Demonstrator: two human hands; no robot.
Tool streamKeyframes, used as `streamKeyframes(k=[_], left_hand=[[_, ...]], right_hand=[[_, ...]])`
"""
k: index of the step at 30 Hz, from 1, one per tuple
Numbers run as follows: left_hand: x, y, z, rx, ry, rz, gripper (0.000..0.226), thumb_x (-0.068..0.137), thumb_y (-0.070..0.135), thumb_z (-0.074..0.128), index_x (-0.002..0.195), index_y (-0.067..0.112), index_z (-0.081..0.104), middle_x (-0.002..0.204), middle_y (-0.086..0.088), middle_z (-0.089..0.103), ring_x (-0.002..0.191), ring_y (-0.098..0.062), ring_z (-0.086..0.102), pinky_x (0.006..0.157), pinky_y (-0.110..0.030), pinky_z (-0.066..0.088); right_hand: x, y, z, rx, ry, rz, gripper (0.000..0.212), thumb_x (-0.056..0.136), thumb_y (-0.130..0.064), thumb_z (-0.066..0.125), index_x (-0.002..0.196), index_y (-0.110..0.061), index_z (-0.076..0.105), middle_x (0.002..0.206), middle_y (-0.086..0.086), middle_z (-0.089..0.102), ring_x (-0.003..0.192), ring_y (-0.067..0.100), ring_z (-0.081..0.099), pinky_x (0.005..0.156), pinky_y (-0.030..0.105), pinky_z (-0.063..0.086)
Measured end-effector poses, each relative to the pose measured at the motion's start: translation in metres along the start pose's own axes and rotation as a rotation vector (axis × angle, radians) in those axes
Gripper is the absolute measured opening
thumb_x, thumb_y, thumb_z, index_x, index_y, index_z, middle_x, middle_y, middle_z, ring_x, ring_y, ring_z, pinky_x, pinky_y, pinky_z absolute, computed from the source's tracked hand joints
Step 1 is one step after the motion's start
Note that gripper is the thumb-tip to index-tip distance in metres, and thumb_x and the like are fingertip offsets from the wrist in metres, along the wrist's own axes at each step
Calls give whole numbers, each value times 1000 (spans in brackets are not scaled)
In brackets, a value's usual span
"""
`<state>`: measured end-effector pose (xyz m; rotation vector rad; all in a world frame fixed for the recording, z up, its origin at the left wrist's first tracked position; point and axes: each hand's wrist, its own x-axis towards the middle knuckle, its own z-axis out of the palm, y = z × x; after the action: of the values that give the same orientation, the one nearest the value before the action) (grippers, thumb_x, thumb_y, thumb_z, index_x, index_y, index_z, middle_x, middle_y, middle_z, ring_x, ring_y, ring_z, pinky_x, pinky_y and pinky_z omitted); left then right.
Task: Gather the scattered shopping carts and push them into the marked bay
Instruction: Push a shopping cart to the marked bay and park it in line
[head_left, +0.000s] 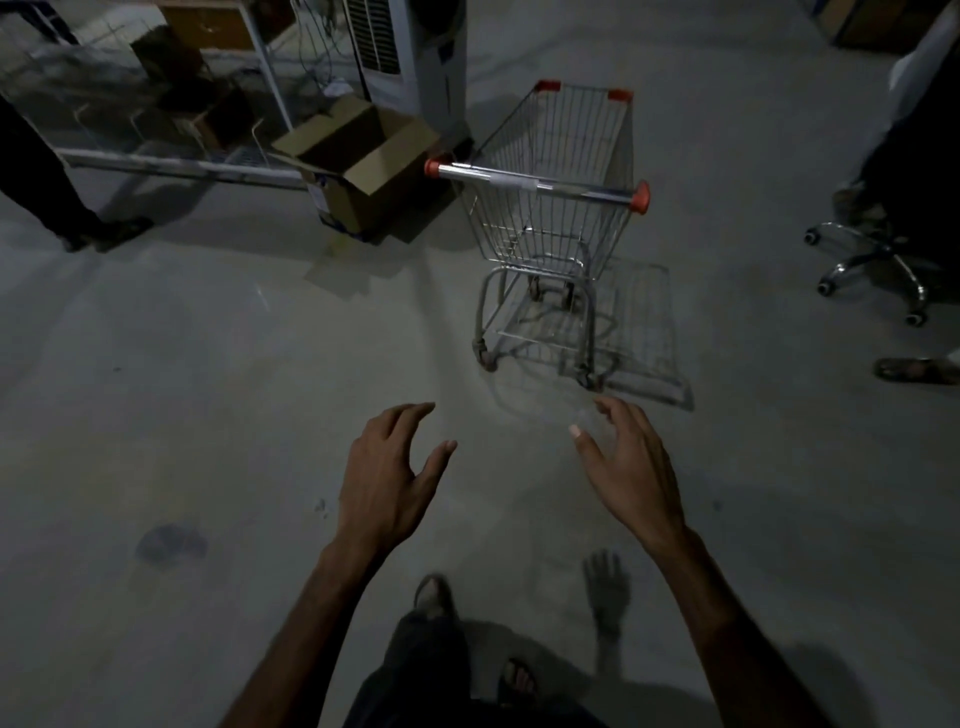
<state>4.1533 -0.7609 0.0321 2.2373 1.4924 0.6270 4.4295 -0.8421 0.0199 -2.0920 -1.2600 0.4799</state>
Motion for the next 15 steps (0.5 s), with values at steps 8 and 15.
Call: streamKeyframes(k=[8,15], left_hand=[[162,-37,20,-53,-20,54,57,99,57,57,144,22,60,141,-3,63,130,-24,54,105,-45,47],[307,-58,18,-70,-53,164,59,99,59,55,143,20,61,140,-3,64,127,-23,55,103,-41,46]], right_hand=[[141,-34,20,-36,82,32,47,100,-41,68,142,-22,58,137,0,61,123,21,61,100,38,52],[258,-78,33,-89,116,73,54,102,-43,65,149,-21,52,147,1,56,132,23,57,106,42,50]])
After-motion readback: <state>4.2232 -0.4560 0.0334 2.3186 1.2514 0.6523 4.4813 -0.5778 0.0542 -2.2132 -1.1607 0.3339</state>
